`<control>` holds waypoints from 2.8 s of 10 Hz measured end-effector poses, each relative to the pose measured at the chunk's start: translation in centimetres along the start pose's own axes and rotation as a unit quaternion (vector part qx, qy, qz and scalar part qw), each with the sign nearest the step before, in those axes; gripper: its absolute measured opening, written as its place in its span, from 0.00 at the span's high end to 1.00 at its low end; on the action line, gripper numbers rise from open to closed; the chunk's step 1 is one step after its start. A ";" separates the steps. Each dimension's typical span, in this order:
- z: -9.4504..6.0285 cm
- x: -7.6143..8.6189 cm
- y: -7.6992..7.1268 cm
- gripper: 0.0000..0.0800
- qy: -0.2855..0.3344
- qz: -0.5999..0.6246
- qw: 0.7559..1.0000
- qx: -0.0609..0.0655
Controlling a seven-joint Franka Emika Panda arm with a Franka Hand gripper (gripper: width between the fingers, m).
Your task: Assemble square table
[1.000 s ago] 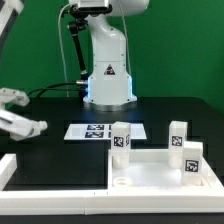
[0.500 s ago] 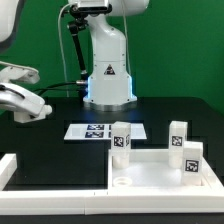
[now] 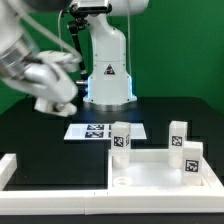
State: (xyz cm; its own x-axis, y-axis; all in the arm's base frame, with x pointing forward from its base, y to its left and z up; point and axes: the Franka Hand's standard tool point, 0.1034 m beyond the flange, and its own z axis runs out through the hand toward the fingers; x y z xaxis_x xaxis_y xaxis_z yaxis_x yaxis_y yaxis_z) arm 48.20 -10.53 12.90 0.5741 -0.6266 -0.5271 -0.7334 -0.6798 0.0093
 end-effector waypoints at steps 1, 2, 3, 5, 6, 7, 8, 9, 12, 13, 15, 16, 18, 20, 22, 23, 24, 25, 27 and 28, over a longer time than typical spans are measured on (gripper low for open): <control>-0.7 0.5 -0.7 0.64 0.034 -0.004 0.999 0.008; -0.5 0.6 -1.0 0.64 0.062 -0.009 0.998 0.014; -0.3 0.7 -1.4 0.64 0.101 -0.018 0.995 0.018; -0.1 0.8 -4.4 0.64 0.202 0.003 0.979 0.004; -0.1 -0.5 -7.6 0.64 0.228 0.030 0.973 -0.015; -0.4 -0.6 -10.9 0.64 0.272 0.036 0.961 -0.036; -0.6 -1.1 -13.6 0.64 0.293 0.029 0.954 -0.051; -1.3 -1.9 -14.6 0.64 0.284 0.027 0.957 -0.060; 0.0 -2.2 -16.9 0.64 0.358 0.001 0.934 -0.025; 0.4 -2.5 -17.4 0.64 0.366 -0.005 0.930 -0.019; 1.8 -2.2 -18.0 0.64 0.387 -0.017 0.922 -0.006; 2.3 -1.6 -18.2 0.64 0.400 -0.017 0.916 -0.022; 2.0 0.0 -18.6 0.64 0.437 -0.044 0.898 -0.033; 2.2 -0.2 -18.6 0.64 0.435 -0.043 0.899 -0.033; 2.3 -0.2 -18.6 0.64 0.433 -0.040 0.900 -0.031; 2.1 0.0 -18.6 0.64 0.438 -0.052 0.897 -0.027; 1.7 0.6 -18.1 0.64 0.457 -0.077 0.886 -0.009; 1.4 1.4 -17.3 0.64 0.472 -0.086 0.877 0.004; 1.1 2.6 -17.0 0.64 0.491 -0.075 0.868 0.028; 1.3 2.5 -17.1 0.64 0.489 -0.077 0.869 0.027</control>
Offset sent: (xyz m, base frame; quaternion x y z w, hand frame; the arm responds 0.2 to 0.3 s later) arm 0.0000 0.0000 0.0000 0.0000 0.1938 0.0000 0.9810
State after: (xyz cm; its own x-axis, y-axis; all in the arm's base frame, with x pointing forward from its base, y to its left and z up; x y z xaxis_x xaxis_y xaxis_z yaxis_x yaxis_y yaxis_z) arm 61.65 0.02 10.35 0.6831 -0.5715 0.4547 -0.6209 -0.7823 -0.0505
